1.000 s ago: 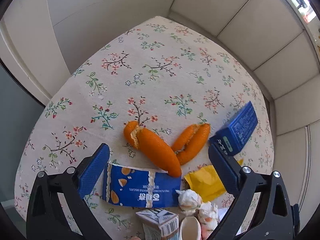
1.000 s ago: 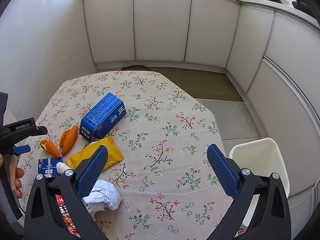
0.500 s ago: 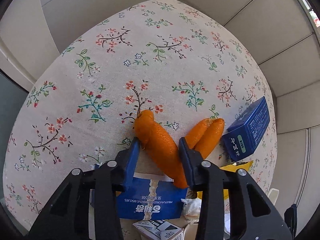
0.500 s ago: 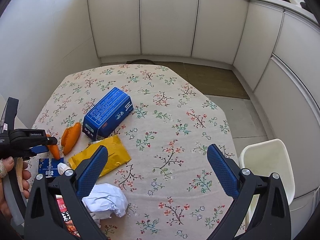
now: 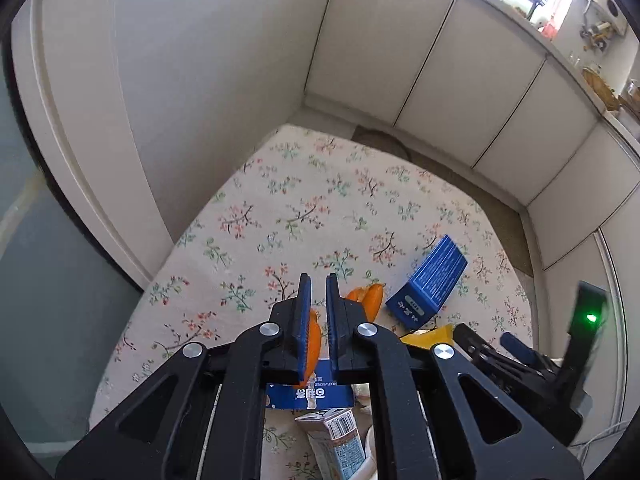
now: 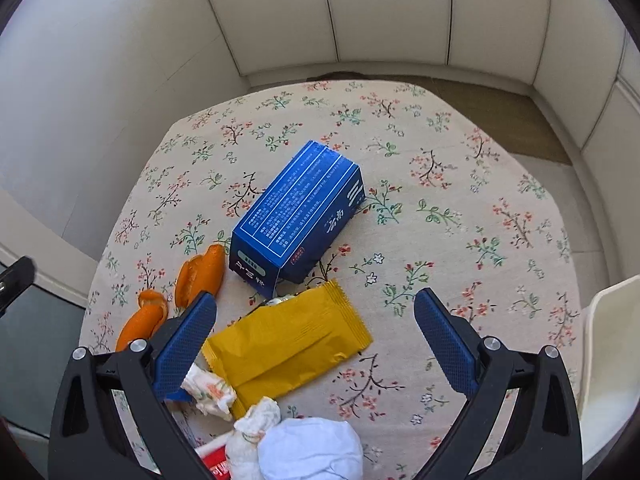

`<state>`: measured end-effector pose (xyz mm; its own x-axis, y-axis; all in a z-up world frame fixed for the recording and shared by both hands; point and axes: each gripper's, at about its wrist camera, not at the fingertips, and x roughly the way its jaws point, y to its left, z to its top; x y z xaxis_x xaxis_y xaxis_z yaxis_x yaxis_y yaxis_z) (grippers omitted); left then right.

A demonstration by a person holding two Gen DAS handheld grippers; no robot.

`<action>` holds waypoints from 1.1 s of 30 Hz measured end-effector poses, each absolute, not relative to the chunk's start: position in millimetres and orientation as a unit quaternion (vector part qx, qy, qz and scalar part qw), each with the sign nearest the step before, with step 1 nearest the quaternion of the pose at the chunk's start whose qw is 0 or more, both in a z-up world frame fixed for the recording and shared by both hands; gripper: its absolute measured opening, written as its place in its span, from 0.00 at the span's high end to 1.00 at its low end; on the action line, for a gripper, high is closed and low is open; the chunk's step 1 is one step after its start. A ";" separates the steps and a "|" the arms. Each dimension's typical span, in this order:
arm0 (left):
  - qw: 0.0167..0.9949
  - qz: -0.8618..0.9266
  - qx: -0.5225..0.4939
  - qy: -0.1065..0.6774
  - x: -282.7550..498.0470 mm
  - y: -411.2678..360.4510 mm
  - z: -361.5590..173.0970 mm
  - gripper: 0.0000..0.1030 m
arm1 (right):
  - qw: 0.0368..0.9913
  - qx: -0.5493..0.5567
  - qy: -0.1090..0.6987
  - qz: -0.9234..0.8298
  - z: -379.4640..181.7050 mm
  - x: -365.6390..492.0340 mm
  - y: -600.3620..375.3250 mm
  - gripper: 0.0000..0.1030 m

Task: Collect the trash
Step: 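Grasp the orange peel with the left tool while the right tool grasps the blue box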

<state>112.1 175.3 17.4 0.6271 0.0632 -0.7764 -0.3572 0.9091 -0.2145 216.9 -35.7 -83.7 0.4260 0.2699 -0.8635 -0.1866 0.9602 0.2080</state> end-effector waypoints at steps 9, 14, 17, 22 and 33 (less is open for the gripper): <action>0.880 0.093 -0.208 0.416 123.7 180.3 22.5 0.92 | 0.832 0.085 0.539 0.098 -103.2 271.9 -25.6 0.06; 0.876 0.094 -0.214 0.422 119.9 183.5 20.8 0.92 | 0.818 0.077 0.564 0.089 -117.0 298.2 -5.3 0.07; 0.872 0.095 -0.217 0.428 123.5 184.8 17.2 0.92 | 0.814 0.057 0.572 0.083 -128.2 301.9 4.0 0.07; 0.870 0.091 -0.226 0.430 125.1 187.1 17.1 0.92 | 0.814 0.085 0.566 0.103 -132.3 299.3 -0.5 0.25; 0.841 0.061 -0.278 0.460 129.4 198.3 0.2 0.92 | 0.835 0.052 0.532 0.129 -93.8 276.3 -9.6 0.95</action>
<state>129.4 198.3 0.2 0.5695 -0.1540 -0.8074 -0.3578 0.8379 -0.4122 276.3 -9.6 -93.8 0.4005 0.2715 -0.8752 -0.1605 0.9611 0.2247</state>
